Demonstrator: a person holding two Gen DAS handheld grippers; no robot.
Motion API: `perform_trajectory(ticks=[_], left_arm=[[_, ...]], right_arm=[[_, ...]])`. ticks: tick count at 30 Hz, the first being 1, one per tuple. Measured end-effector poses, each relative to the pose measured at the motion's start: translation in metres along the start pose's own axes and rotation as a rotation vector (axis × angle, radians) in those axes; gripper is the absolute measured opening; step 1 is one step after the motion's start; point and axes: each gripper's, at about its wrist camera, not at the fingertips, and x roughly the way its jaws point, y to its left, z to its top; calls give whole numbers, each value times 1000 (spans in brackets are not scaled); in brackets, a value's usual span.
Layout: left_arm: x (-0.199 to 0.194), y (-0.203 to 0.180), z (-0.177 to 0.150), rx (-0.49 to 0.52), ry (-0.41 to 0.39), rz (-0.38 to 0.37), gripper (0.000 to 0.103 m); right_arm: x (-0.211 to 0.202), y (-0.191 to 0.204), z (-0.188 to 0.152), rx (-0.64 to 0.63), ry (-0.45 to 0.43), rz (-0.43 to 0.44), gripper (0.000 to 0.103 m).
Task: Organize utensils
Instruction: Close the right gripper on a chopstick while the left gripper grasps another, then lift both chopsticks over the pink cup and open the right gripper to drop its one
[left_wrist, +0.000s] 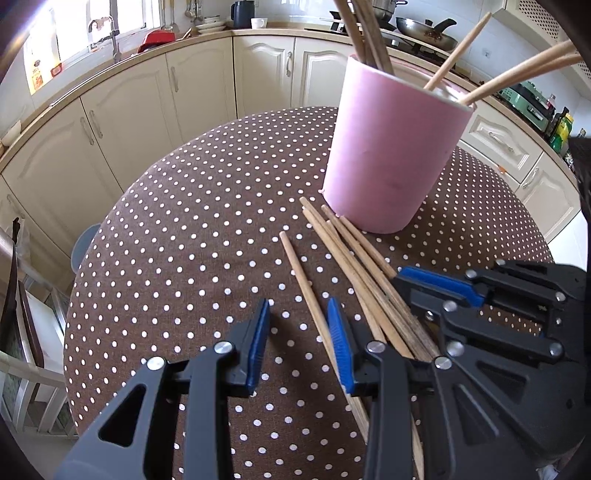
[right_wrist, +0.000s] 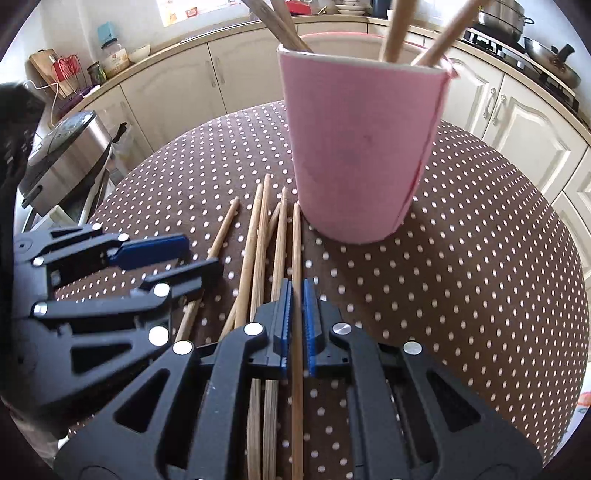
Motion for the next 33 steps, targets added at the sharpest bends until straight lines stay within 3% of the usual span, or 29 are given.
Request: perform_trajectory(ticks=[5, 11, 18, 33], left_arm=[[0, 1, 0, 6, -2, 30, 13], [-5, 9, -2, -26, -3, 13, 7], [-37, 13, -1, -43, -54, -9, 6], [-154, -5, -9, -13, -260, -96, 6]], right_arm=[[8, 9, 13, -25, 21, -14, 7], [4, 6, 10, 7, 16, 15, 6], [-31, 8, 5, 26, -53, 61, 6], [-145, 24, -14, 6, -296, 91, 6]])
